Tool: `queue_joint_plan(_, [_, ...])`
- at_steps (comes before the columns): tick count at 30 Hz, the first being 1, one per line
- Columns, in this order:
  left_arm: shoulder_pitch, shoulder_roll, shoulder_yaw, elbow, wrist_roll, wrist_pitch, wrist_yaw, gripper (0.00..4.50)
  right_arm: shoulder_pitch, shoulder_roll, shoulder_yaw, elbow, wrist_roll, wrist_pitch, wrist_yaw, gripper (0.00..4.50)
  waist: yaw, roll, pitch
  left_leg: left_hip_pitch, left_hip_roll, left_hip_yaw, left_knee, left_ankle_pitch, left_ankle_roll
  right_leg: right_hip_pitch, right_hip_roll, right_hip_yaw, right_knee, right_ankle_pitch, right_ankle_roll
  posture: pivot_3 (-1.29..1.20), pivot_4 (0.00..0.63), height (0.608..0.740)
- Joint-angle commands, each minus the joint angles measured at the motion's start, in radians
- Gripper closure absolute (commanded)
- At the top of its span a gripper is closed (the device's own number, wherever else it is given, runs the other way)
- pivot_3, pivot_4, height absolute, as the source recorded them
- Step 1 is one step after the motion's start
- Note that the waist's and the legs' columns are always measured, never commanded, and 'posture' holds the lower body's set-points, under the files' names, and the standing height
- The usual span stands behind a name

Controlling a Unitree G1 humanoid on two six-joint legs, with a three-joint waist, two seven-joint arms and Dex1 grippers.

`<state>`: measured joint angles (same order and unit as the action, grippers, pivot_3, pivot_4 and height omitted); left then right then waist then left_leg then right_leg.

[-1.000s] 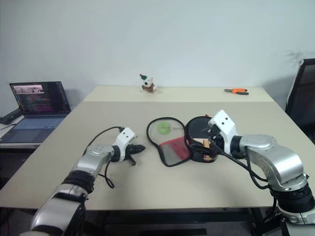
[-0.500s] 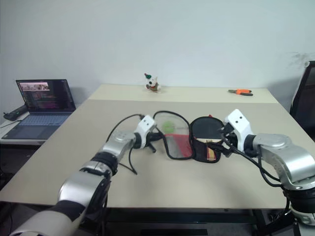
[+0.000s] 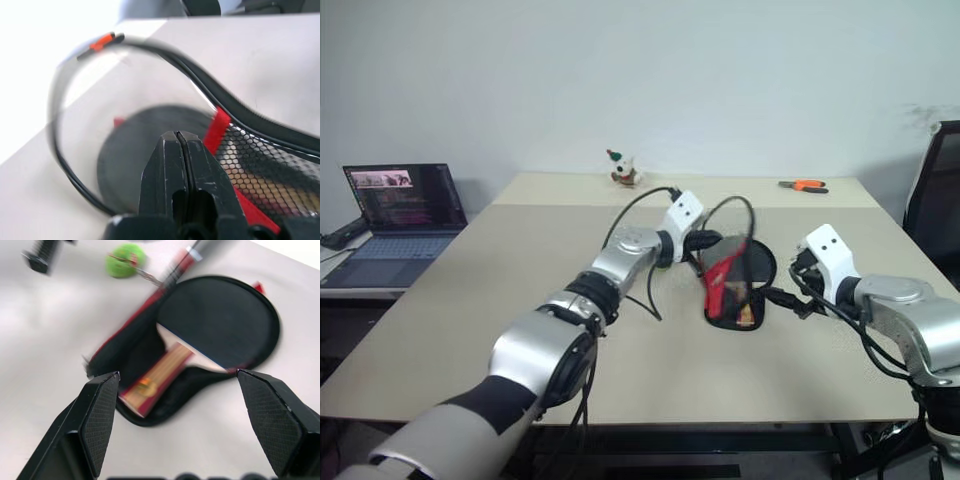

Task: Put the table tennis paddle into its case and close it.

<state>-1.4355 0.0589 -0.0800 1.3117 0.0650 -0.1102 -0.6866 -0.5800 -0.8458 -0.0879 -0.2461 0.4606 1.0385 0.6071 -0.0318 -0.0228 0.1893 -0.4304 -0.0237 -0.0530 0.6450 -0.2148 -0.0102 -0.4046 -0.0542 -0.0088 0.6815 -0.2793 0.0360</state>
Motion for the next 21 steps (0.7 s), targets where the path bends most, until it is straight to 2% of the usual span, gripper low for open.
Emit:
queue_joint_plan(1, [-0.008, 0.037, 0.032, -0.020, -0.012, -0.039, -0.049, 4.47, -0.053, 0.029, -0.010, 0.050, -0.023, -0.006, -0.035, 0.42, -0.002, 0.000, 0.000, 0.000, 0.000, 0.000, 0.000, 0.000, 0.000, 0.000, 0.000, 0.000, 0.000, 0.000, 0.000, 0.00, 0.150, 0.740])
queue_joint_plan(5, [0.042, 0.088, 0.059, -0.053, -0.039, -0.057, -0.128, 4.47, -0.113, 0.100, 0.010, 0.185, -0.056, -0.037, -0.070, 0.42, -0.003, 0.001, 0.000, 0.001, 0.000, 0.000, 0.000, 0.000, 0.000, 0.000, 0.001, 0.001, 0.001, 0.000, 0.000, 0.00, 0.150, 0.740])
queue_joint_plan(7, [0.113, 0.143, 0.084, -0.121, -0.080, -0.052, -0.236, 4.47, -0.171, 0.159, 0.022, 0.334, -0.092, -0.077, -0.101, 0.42, -0.006, 0.002, -0.001, 0.001, 0.000, 0.001, 0.000, 0.000, 0.000, 0.000, 0.001, 0.001, 0.001, 0.000, 0.000, 0.00, 0.150, 0.740])
queue_joint_plan(8, [0.161, 0.177, 0.090, -0.173, -0.099, -0.045, -0.298, 4.50, -0.201, 0.184, 0.033, 0.414, -0.111, -0.102, -0.106, 0.04, -0.007, 0.002, -0.001, 0.002, 0.001, 0.001, 0.000, 0.000, 0.000, 0.000, 0.000, 0.003, 0.001, 0.000, 0.000, 0.00, 0.150, 0.740])
queue_joint_plan(10, [0.263, 0.238, 0.103, -0.327, -0.155, 0.022, -0.412, 4.50, -0.255, 0.224, 0.050, 0.554, -0.147, -0.148, -0.112, 0.01, -0.012, 0.002, -0.001, 0.003, 0.001, 0.002, -0.001, 0.000, 0.000, 0.000, 0.001, 0.004, 0.001, 0.000, 0.000, 0.00, 0.150, 0.740])
queue_joint_plan(13, [0.413, 0.306, 0.115, -0.630, -0.257, 0.213, -0.503, 4.50, -0.316, 0.265, 0.058, 0.721, -0.177, -0.204, -0.099, 0.01, -0.012, 0.003, -0.001, 0.002, 0.001, 0.001, -0.001, 0.001, -0.002, -0.001, 0.001, 0.003, 0.001, 0.000, -0.001, 0.00, 0.150, 0.740])
queue_joint_plan(17, [0.584, 0.398, 0.148, -0.983, -0.350, 0.438, -0.470, 4.50, -0.396, 0.310, 0.054, 0.965, -0.230, -0.320, -0.115, 0.01, -0.001, 0.003, -0.001, -0.001, 0.001, 0.001, 0.000, 0.002, -0.004, -0.002, 0.000, 0.003, -0.001, 0.000, 0.000, 0.00, 0.150, 0.740])
queue_joint_plan(21, [0.693, 0.460, 0.183, -1.196, -0.404, 0.561, -0.398, 4.50, -0.451, 0.343, 0.060, 1.137, -0.263, -0.396, -0.087, 0.01, 0.002, 0.003, -0.001, 0.000, 0.001, 0.000, 0.000, 0.001, -0.002, -0.001, 0.000, 0.003, 0.000, 0.000, 0.000, 0.00, 0.150, 0.740])
